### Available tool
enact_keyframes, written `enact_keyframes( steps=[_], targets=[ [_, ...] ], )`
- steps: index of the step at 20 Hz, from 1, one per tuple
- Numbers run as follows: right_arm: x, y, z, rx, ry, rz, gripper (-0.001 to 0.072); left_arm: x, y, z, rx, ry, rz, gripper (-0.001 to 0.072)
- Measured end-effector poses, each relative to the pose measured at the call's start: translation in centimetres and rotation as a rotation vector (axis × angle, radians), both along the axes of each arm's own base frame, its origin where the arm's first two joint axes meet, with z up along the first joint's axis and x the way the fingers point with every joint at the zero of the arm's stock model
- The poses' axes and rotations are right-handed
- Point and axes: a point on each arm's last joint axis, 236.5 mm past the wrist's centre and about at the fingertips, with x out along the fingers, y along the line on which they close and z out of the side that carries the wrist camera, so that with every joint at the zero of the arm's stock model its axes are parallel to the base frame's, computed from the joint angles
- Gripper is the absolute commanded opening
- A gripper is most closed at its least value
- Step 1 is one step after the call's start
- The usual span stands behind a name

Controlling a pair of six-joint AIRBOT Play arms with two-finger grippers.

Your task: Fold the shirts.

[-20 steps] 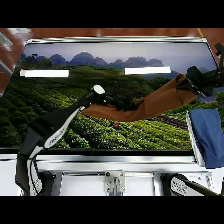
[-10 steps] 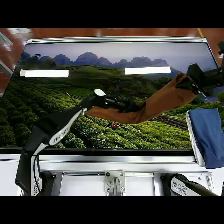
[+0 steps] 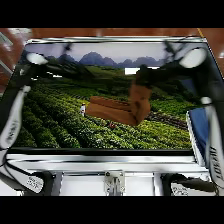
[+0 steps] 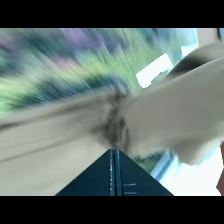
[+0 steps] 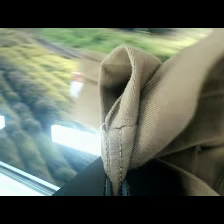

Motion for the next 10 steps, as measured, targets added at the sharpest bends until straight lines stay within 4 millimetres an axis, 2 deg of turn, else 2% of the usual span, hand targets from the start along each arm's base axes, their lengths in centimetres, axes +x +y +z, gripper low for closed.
enact_keyframes(
  steps=[2, 4, 5, 6, 7, 9, 10],
  targets=[
    [0.8, 5.6, -2.3, 0.078, 0.006, 0.020, 0.0065, -0.5, 4.2, 4.1, 0.016, -0.075, 0.056, 0.0042],
    [1.0, 10.5, -5.2, 0.150, 0.046, 0.025, 0.0089, -1.3, 7.3, 7.3, 0.036, -0.136, 0.105, 0.0042],
    [0.8, 12.5, -6.7, 0.177, 0.073, 0.025, 0.0208, -2.1, 8.4, 8.8, 0.042, -0.162, 0.116, 0.0042],
    [0.6, 14.3, -8.3, 0.209, 0.108, 0.016, 0.0413, -2.7, 9.0, 9.8, 0.048, -0.180, 0.122, 0.0042],
    [0.5, 15.7, -9.5, 0.238, 0.137, 0.002, 0.0521, -3.4, 9.6, 10.6, 0.060, -0.194, 0.123, 0.0042],
    [0.2, 17.4, -11.5, 0.277, 0.187, -0.015, 0.0520, -4.6, 10.0, 11.7, 0.070, -0.213, 0.115, 0.0042],
    [0.2, 17.7, -11.9, 0.289, 0.200, -0.020, 0.0518, -5.0, 10.1, 12.0, 0.074, -0.217, 0.111, 0.0042]
  ],
)
